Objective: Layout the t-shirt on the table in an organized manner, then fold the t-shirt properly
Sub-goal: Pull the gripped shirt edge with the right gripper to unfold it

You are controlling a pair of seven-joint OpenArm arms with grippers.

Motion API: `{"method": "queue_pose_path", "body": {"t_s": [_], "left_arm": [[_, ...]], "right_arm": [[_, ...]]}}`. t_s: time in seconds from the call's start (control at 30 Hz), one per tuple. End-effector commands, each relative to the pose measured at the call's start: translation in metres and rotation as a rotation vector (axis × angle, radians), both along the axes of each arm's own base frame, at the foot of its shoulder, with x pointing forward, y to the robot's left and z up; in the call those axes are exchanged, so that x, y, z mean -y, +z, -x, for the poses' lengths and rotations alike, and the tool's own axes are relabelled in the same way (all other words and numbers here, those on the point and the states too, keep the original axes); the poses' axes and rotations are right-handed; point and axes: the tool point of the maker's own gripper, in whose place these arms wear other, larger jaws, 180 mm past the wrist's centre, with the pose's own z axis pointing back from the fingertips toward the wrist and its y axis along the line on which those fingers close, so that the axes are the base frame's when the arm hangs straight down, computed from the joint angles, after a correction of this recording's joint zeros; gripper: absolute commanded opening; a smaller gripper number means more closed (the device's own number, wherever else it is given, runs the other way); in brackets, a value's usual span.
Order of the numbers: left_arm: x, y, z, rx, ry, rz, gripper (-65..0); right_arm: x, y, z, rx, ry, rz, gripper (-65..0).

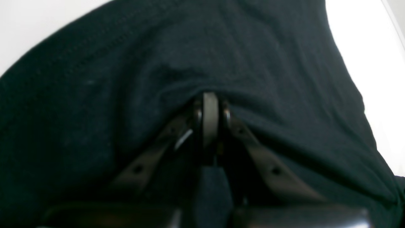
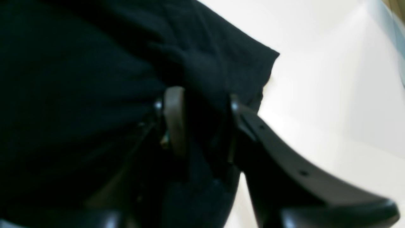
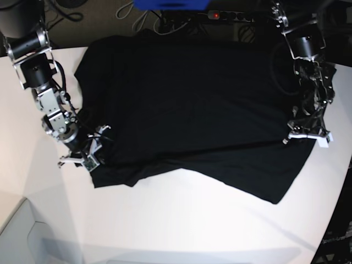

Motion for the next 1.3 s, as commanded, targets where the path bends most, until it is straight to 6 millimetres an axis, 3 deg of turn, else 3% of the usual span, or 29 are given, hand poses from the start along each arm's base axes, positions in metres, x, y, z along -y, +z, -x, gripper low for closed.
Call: {"method": "queue_pose_path", "body": {"t_s": [0.0, 0.3, 0.47, 0.53, 0.77, 0.87, 0.93, 1.1, 1.27], "left_arm": [[-0.001, -0.022, 0.020, -0.131, 0.001, -0.008, -64.8], [0.000, -0.022, 0.020, -0.131, 0.000, -0.006, -64.8], [0.000, -0.022, 0.020, -0.131, 0.000, -0.006, -64.8], [0.000, -0.022, 0.020, -0.131, 0.000, -0.006, -64.8], [0.001, -0.023, 0.021, -0.133, 0.000, -0.003, -64.8], [0.001, -0.024, 0.022, -0.135, 0.000, -0.002, -64.8], [0.002, -0.024, 0.023, -0.136, -0.001, -0.002, -64.8], [0.002, -0.025, 0.023, -0.137, -0.001, -0.002, -64.8], [0.001, -0.017, 0.017, -0.112, -0.002, -0.003, -64.8]], "right_arm": [[0.007, 0.020, -0.015, 0.051, -0.007, 0.001, -51.5], [0.026, 0.062, -0.046, 0.146, -0.070, -0.022, -56.0], [0.022, 0.092, -0.068, 0.208, -0.063, -0.026, -58.3], [0.009, 0.102, -0.077, 0.228, -0.047, -0.040, -57.4], [-0.032, 0.127, -0.097, 0.265, 0.064, 0.000, -49.4], [-0.040, 0.124, -0.104, 0.243, 0.099, 0.043, -42.1], [-0.038, 0.116, -0.109, 0.214, 0.091, 0.061, -36.3], [-0.030, 0.121, -0.130, 0.187, 0.029, 0.066, -23.0], [-0.024, 0.116, -0.130, 0.171, 0.010, 0.067, -20.8]]}}
